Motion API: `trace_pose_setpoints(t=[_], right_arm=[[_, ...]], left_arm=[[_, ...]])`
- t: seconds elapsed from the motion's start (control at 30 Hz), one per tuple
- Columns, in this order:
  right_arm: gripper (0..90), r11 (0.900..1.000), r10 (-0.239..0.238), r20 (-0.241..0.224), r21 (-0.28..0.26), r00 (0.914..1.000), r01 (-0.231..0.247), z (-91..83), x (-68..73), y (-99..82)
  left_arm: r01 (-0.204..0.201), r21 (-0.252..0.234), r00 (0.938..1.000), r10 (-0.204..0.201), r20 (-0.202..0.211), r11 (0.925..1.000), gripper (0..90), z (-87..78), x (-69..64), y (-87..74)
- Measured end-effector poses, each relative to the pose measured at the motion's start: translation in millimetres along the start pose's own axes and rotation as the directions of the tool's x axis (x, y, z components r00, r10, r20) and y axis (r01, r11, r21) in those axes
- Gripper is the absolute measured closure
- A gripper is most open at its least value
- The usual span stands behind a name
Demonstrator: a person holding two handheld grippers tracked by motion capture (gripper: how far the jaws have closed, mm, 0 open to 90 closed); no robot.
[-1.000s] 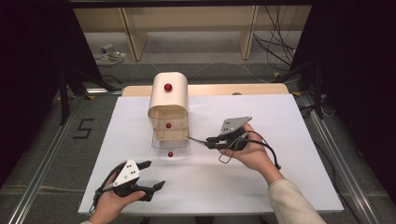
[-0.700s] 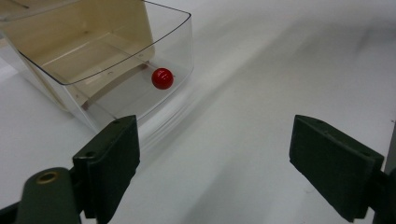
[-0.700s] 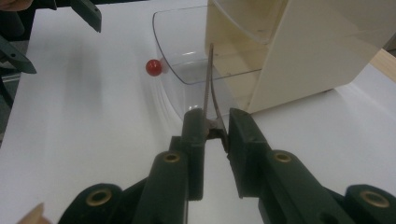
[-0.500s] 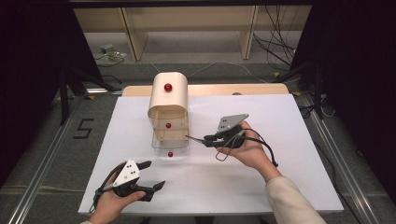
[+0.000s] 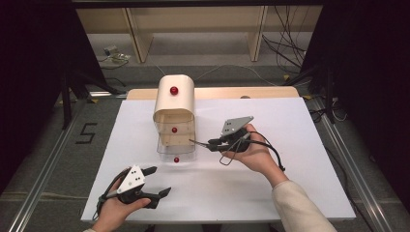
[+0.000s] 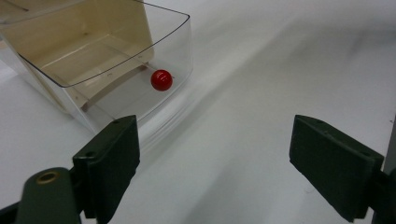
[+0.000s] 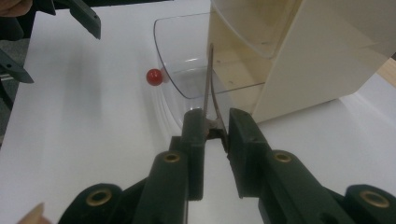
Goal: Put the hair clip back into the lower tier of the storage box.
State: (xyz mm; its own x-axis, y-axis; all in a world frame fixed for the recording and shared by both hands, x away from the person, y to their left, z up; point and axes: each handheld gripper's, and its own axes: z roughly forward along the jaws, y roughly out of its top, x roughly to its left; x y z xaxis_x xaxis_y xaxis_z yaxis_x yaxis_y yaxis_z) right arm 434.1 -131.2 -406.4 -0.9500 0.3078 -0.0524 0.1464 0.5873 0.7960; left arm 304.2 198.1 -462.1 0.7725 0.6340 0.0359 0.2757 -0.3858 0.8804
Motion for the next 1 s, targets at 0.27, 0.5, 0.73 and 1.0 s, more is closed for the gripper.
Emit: trace_pose_setpoints(t=[0.27,0.5,0.73,1.0], right_arm=[[77.5,1.0000,-0.008,-0.002,-0.001,1.0000,0.008,1.9,-0.5,3.9],[77.5,1.0000,-0.009,-0.005,0.002,0.9999,0.009,4.2,-0.2,6.5],[77.5,0.9999,-0.009,-0.007,0.005,0.9999,0.009,6.1,-0.3,9.7],[77.5,1.0000,-0.003,-0.018,0.008,0.9998,0.003,9.4,-0.5,11.8]], left_arm=[[-0.002,-0.001,1.0000,0.002,0.001,1.0000,16.1,0.1,-0.1,0.2],[-0.001,-0.002,1.0000,0.001,0.001,1.0000,16.1,-0.2,-0.2,0.5],[0.000,-0.004,1.0000,0.000,0.001,1.0000,16.1,0.0,-0.3,0.6],[-0.002,0.001,1.0000,0.002,0.004,1.0000,16.1,0.1,-0.2,0.6]])
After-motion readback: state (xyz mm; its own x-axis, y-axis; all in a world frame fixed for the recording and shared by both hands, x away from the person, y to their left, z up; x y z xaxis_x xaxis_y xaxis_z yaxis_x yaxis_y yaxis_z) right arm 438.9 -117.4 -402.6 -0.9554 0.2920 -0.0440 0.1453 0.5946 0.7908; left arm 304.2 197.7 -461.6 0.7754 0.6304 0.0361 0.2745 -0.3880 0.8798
